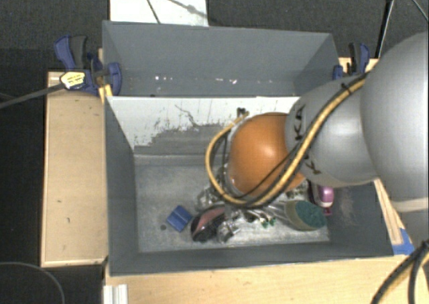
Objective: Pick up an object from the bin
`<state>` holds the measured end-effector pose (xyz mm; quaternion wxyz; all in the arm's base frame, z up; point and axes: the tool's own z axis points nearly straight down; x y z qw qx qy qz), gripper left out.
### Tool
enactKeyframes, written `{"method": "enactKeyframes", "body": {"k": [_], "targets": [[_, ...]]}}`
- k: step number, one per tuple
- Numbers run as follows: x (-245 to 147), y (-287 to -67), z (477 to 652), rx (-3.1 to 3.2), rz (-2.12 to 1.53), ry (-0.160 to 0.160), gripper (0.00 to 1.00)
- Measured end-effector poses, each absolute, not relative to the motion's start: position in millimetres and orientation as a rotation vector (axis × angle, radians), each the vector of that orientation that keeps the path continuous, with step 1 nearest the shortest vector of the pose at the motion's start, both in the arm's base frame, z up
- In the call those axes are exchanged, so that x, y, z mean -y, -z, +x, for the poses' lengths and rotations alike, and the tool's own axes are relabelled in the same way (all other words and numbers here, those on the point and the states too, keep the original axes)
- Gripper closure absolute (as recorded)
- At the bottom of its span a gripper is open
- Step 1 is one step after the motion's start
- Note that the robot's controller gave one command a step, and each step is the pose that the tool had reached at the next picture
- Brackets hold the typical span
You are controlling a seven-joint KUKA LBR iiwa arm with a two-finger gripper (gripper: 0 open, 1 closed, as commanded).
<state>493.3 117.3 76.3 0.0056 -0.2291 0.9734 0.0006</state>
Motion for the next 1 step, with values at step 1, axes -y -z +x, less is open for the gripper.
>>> {"method": "enactKeyframes", "body": {"k": [1], "targets": [[-119.3,-217.8,501.1,-3.056,-0.682,-0.001,1.00]]}}
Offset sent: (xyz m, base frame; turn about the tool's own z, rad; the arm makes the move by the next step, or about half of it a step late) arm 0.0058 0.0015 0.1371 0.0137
